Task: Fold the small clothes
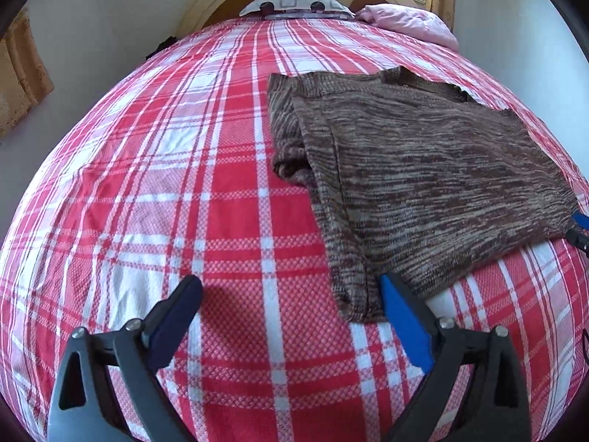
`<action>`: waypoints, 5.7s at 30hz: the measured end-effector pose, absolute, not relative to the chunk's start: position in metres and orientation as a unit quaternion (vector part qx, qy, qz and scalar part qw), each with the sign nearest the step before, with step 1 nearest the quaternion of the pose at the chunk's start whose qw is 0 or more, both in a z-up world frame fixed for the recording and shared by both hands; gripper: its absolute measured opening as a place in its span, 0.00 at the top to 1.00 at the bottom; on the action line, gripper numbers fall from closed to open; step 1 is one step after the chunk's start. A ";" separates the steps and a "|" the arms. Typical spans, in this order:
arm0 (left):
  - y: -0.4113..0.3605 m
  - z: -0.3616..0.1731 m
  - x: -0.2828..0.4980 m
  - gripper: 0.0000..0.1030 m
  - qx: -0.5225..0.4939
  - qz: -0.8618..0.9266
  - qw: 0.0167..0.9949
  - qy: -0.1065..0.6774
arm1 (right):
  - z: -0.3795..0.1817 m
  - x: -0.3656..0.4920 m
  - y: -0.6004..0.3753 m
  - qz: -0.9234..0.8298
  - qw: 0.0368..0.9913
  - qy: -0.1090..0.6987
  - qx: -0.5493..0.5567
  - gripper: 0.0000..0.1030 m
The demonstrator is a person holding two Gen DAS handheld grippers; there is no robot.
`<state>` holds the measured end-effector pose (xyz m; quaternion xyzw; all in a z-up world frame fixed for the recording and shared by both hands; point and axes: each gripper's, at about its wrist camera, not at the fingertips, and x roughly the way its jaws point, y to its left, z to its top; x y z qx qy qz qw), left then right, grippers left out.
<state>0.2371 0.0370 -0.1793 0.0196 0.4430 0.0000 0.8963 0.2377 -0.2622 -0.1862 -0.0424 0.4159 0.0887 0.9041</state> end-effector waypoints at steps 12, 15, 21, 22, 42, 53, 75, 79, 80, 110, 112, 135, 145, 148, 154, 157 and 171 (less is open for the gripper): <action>0.045 -0.178 0.218 0.00 0.012 0.002 0.892 0.452 | -0.164 0.219 -0.229 0.103 0.909 0.399 -0.065 0.25; 0.047 -0.177 0.217 0.00 0.012 0.002 0.891 0.453 | -0.156 0.214 -0.197 0.123 0.913 0.373 -0.105 0.25; 0.056 -0.177 0.218 0.00 0.010 0.002 0.889 0.459 | -0.158 0.211 -0.123 0.176 0.903 0.348 -0.178 0.25; 0.058 -0.177 0.219 0.00 0.012 0.004 0.888 0.460 | -0.160 0.210 -0.112 0.184 0.901 0.344 -0.187 0.25; 0.112 -0.171 0.230 0.00 -0.021 0.007 0.889 0.457 | -0.186 0.210 0.027 0.241 0.873 0.275 -0.324 0.25; 0.136 -0.150 0.269 0.00 -0.083 -0.025 0.904 0.418 | -0.188 0.231 0.039 0.224 0.881 0.278 -0.310 0.26; 0.076 -0.164 0.405 0.16 -0.112 -0.152 0.877 0.441 | -0.198 0.233 0.045 0.239 0.877 0.276 -0.311 0.69; 0.073 -0.166 0.413 0.39 -0.104 -0.154 0.876 0.445 | -0.198 0.233 0.046 0.239 0.878 0.277 -0.310 0.69; 0.074 -0.164 0.413 0.64 -0.103 -0.154 0.878 0.441 | -0.198 0.233 0.045 0.239 0.878 0.277 -0.310 0.69; -0.002 -0.059 0.400 0.87 -0.178 -0.230 0.896 0.336 | -0.110 0.218 -0.093 0.230 0.944 0.224 -0.078 0.92; -0.018 -0.054 0.401 0.87 -0.171 -0.238 0.896 0.334 | -0.108 0.217 -0.105 0.225 0.946 0.223 -0.060 0.92; -0.207 -0.094 0.431 0.87 -0.040 -0.281 0.872 0.399 | -0.148 0.231 -0.271 0.147 0.932 0.308 0.121 0.93; -0.263 -0.112 0.430 0.85 -0.001 -0.283 0.861 0.422 | -0.177 0.227 -0.315 0.124 0.914 0.346 0.174 0.92; -0.266 -0.103 0.423 0.81 -0.003 -0.285 0.866 0.411 | -0.182 0.224 -0.326 0.106 0.912 0.347 0.191 0.92; -0.243 -0.071 0.376 0.32 0.035 -0.295 0.887 0.353 | -0.182 0.206 -0.355 0.064 0.916 0.333 0.217 0.92; -0.216 -0.077 0.346 0.28 0.069 -0.288 0.891 0.344 | -0.168 0.196 -0.361 0.049 0.927 0.304 0.214 0.91; -0.177 -0.151 0.302 0.26 0.087 -0.262 0.875 0.396 | -0.156 0.342 -0.346 0.079 0.894 0.399 0.186 0.91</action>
